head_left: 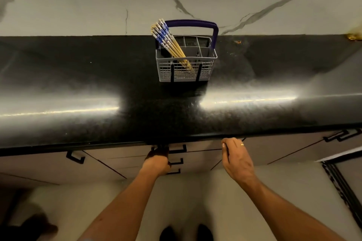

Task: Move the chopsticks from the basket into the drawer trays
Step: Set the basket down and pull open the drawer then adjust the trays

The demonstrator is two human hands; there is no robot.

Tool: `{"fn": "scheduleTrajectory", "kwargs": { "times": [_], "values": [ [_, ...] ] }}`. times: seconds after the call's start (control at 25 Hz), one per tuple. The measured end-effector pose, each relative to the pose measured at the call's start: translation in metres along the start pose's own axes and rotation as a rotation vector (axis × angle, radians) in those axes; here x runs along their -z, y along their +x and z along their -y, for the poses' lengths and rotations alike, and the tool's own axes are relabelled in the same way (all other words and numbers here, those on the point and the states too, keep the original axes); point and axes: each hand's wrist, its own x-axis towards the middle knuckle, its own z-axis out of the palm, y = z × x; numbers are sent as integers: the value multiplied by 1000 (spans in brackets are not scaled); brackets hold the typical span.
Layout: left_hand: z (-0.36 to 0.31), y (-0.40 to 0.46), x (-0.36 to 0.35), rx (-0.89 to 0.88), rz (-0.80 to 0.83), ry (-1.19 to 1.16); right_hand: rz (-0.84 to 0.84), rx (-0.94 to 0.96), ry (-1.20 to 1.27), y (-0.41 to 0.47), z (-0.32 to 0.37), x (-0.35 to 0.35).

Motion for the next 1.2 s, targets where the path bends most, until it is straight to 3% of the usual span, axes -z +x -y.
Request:
{"fn": "scheduleTrajectory", "kwargs": {
  "times": [0.28,0.56,0.96,1.2],
  "values": [
    [-4,13,-10,47,-9,194,106,17,-82,-11,-23,-11],
    [-7,-11,-17,64,-12,245,-2,89,-140,-32,-55,3],
    [-5,-20,-27,97,-116,209,13,136,-147,-48,-72,34],
    [2,-78,-63,43,-124,213,111,226,-105,-60,-66,32]
  ]
}}
